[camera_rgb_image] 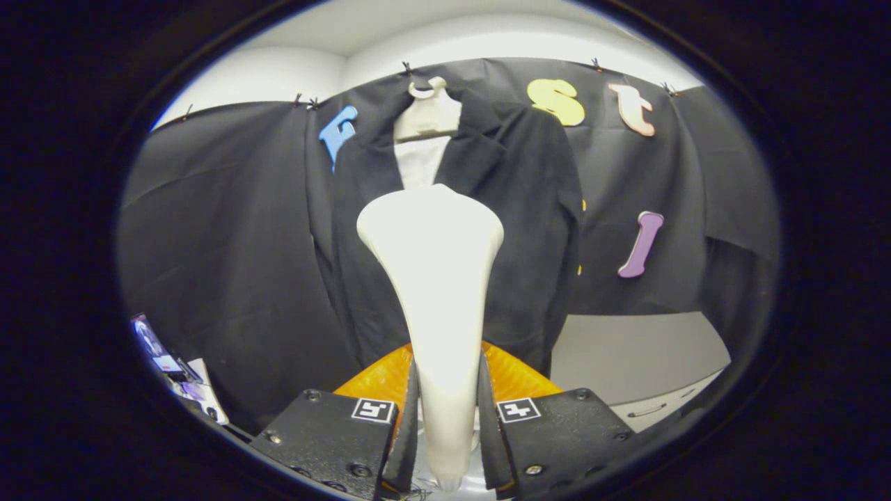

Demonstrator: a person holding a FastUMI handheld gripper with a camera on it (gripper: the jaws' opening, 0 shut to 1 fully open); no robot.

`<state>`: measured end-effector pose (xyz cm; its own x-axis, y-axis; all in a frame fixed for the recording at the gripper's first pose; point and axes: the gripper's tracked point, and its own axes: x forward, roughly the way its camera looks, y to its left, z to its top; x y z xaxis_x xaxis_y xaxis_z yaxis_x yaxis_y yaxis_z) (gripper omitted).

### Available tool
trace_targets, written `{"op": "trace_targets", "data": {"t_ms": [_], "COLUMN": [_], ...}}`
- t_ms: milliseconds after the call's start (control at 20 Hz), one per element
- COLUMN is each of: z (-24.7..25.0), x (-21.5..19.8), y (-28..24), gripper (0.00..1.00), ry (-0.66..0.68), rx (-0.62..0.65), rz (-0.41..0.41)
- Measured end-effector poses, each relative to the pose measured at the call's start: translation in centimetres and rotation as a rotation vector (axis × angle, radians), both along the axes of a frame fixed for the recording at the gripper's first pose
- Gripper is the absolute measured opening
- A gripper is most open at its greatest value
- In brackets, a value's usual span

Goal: Iron the clothes twice with a garment steamer, once on the left side and once on the right side.

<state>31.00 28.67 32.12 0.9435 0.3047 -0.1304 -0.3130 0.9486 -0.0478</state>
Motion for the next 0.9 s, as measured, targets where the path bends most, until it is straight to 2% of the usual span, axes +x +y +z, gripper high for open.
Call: {"op": "trace_targets", "data": {"t_ms": [250, 450, 650, 900], "z": [4.1, 5.8, 5.5, 3.8], "x": [-0.1, 1.3, 3.0, 5.6], "y": [7.3, 12.0, 15.2, 16.6], "gripper": [0.4, 0.4, 0.4, 0.4], "ry": [-0.053, -0.072, -0.063, -0.025], "rx": [-0.034, -0.058, -0.083, -0.108], "rz": [0.062, 0.079, 0.079, 0.056]}}
